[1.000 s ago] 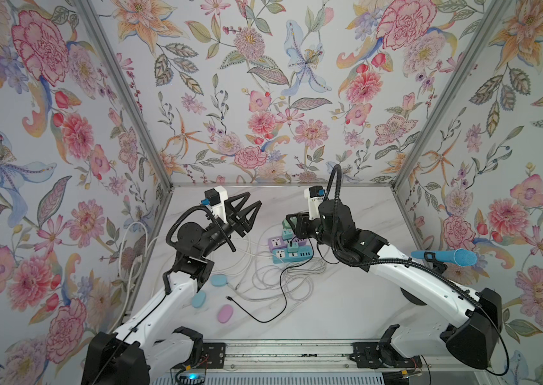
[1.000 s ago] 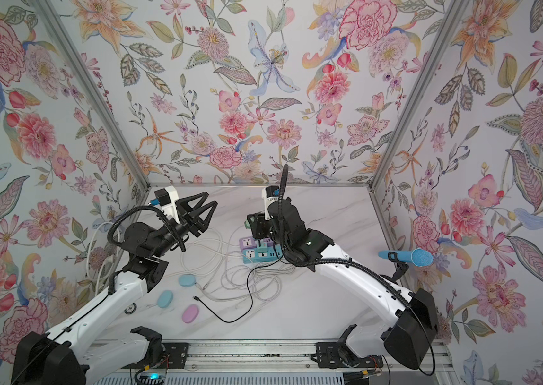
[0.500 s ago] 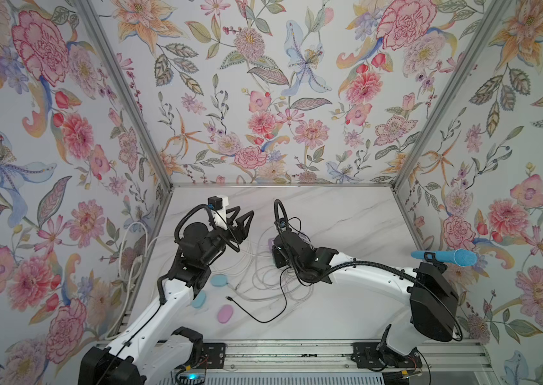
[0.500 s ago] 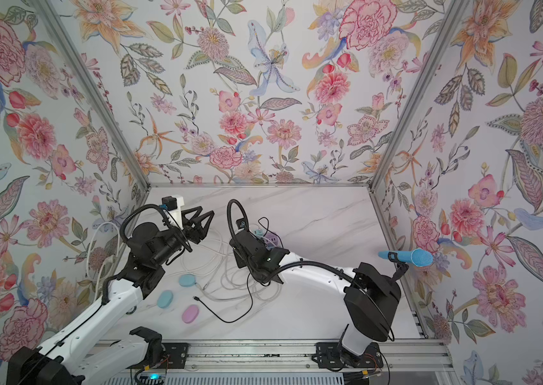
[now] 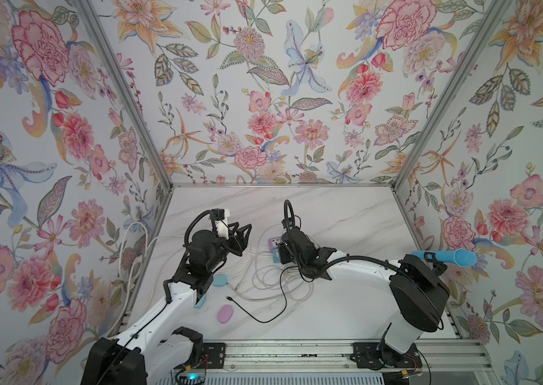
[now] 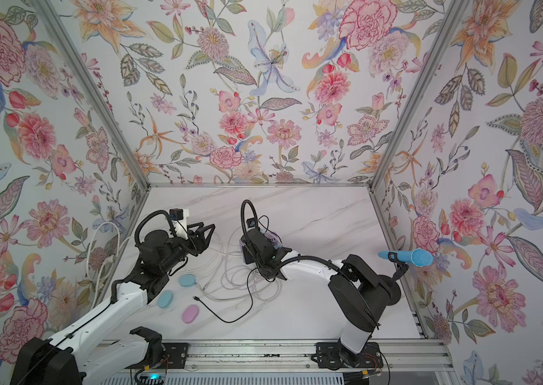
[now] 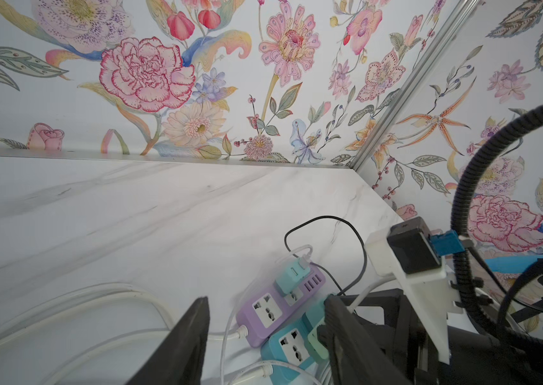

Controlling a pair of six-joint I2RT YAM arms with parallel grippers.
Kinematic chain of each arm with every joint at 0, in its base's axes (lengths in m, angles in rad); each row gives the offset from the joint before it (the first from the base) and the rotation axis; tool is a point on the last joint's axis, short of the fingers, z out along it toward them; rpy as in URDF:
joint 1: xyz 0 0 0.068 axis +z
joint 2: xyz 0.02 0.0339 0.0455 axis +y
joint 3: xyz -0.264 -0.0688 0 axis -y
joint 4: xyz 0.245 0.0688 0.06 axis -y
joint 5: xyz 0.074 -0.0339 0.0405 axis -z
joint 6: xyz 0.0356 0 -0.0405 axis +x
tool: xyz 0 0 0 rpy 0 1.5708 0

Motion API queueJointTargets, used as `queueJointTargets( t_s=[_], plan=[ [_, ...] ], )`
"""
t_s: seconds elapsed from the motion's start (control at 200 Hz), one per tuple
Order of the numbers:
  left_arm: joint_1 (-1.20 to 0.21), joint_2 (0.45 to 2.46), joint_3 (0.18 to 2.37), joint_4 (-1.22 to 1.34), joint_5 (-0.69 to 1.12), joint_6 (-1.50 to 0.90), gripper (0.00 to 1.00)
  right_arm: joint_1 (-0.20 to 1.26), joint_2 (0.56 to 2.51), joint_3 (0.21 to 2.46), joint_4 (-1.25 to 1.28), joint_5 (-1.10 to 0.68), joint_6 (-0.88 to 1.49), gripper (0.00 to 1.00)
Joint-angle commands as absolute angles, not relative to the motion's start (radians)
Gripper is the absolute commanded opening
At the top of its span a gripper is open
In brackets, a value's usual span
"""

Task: Charge the bluetooth headset
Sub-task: Insert the plug into the socket.

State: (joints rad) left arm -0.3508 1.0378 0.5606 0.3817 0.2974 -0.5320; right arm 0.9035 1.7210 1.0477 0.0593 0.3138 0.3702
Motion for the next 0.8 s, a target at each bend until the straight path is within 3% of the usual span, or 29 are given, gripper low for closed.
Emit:
queueJointTargets(
  t_s=[0.0,0.796],
  plan=[
    [-0.347,1.032,0.549,0.39,0.271,-0.552,0.58,0.893,1.744,1.03,0.166,0.266,0.342,0.0],
    [-0.348,0.994,0.552,0.357,0.268,-0.564,0.58,0.9,1.822,0.979,0.307,0.329,0.192,0.0]
  ],
)
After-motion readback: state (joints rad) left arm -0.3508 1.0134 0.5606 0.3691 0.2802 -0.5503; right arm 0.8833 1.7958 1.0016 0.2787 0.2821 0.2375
